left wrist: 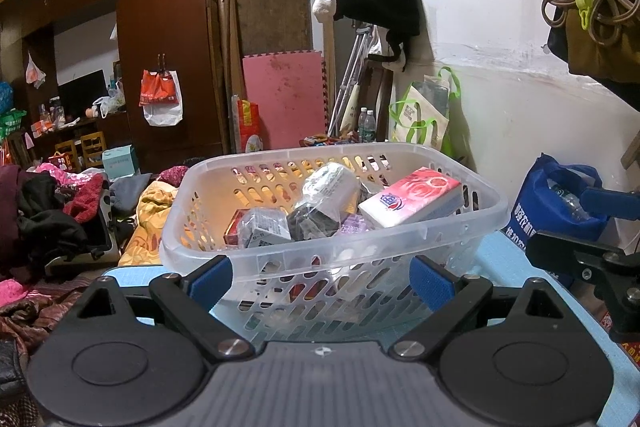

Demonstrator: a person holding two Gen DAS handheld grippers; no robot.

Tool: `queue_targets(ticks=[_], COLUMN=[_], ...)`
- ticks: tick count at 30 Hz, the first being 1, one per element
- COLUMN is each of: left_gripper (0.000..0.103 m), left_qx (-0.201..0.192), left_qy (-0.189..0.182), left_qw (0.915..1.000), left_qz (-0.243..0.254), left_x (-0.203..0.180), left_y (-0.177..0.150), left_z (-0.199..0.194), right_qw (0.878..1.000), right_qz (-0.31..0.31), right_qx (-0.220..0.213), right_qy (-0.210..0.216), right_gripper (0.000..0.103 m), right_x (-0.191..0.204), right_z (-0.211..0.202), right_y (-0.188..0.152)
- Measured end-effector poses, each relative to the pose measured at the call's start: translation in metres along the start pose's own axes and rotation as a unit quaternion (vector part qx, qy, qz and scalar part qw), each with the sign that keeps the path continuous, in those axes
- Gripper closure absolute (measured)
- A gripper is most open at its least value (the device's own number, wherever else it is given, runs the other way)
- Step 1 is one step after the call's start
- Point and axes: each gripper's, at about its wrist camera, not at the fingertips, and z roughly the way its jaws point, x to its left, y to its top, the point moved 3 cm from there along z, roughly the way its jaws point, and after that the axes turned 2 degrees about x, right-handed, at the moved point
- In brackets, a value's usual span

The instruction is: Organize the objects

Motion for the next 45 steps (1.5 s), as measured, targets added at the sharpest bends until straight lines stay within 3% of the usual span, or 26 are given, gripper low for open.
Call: queue_targets(ticks=[45], left_gripper=[0.006], left_qx=[0.003], left_qy=[0.005], left_qw=[0.9999], left_qz=[0.008], left_x=[-0.0057], left_y=[0.0005], left_z=[0.0064], right_qw=[1.000], right_qz=[-0.004], right_qx=[0.000], right_qy=[-0.001], right_gripper=[0.000], right_x=[0.0022], right_z=[-0.0001], right_y=[-0.0020])
